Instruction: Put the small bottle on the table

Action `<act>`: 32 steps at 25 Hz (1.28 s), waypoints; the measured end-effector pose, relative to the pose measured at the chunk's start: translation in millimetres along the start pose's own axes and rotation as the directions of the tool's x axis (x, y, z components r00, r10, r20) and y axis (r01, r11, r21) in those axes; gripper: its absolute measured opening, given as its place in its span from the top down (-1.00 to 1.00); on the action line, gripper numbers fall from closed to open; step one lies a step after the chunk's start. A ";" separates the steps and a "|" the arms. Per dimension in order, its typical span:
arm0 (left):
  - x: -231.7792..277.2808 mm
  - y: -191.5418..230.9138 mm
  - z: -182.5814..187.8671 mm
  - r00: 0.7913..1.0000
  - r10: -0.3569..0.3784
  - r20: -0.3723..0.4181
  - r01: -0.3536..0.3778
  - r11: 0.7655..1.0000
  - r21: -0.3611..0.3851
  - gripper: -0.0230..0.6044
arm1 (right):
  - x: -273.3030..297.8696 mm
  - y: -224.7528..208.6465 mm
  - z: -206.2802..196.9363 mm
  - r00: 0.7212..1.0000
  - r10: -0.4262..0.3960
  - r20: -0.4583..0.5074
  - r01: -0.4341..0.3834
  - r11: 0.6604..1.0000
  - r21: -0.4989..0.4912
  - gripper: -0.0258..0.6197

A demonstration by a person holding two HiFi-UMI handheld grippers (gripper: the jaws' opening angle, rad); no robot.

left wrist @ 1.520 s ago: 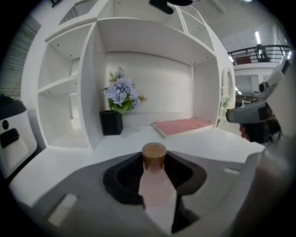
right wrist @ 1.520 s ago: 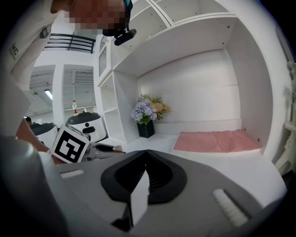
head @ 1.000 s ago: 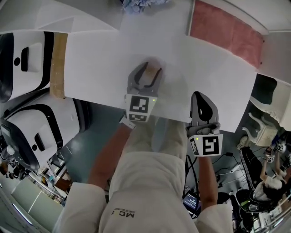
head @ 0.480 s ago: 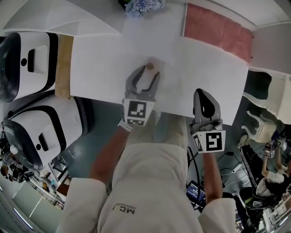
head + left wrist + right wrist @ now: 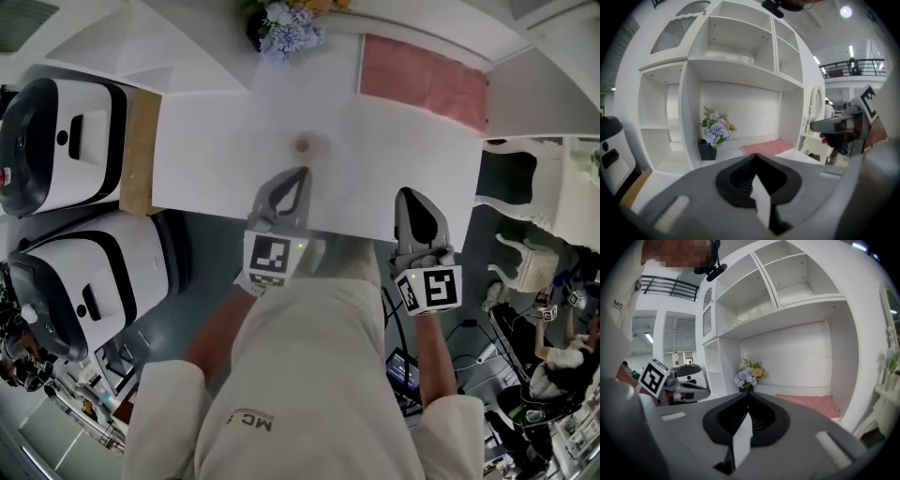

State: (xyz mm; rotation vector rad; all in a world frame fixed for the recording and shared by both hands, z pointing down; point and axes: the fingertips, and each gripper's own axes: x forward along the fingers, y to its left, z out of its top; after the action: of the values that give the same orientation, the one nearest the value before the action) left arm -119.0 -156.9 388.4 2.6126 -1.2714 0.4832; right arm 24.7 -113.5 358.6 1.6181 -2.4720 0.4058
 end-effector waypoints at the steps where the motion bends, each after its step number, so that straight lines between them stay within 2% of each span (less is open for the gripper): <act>1: -5.6 -4.8 6.7 1.000 -0.007 -0.001 0.007 1.000 -0.011 0.93 | -3.2 0.1 1.3 1.000 -0.014 -0.021 0.014 1.000 -0.027 0.96; 3: -18.6 -13.9 16.8 1.000 -0.019 -0.017 0.018 0.999 -0.032 0.93 | -11.2 2.6 4.9 0.998 -0.036 -0.049 0.033 0.997 -0.064 0.96; 8: -46.6 -24.4 42.7 0.999 -0.041 -0.022 0.039 0.997 -0.071 0.93 | -32.1 15.9 27.2 0.999 -0.037 -0.036 0.035 0.998 -0.055 0.96; 13: -58.8 -34.2 61.0 0.998 -0.065 0.004 0.066 0.996 -0.068 0.93 | -51.4 19.8 36.2 0.998 -0.048 -0.041 0.044 0.995 -0.092 0.96; 23: -59.3 -52.2 62.2 0.992 -0.125 -0.003 0.125 0.991 -0.051 0.93 | -71.8 16.8 30.2 0.997 -0.075 -0.029 0.072 0.994 -0.076 0.96; 32: -74.9 -55.5 69.2 0.991 -0.137 0.004 0.137 0.990 -0.030 0.93 | -79.4 27.0 36.0 0.996 -0.085 -0.026 0.083 0.994 -0.065 0.96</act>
State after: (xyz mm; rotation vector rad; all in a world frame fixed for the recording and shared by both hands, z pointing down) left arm -104.2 -90.2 294.5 2.6533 -1.0808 0.4347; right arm 32.5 -45.3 298.5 1.6719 -2.3617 0.3324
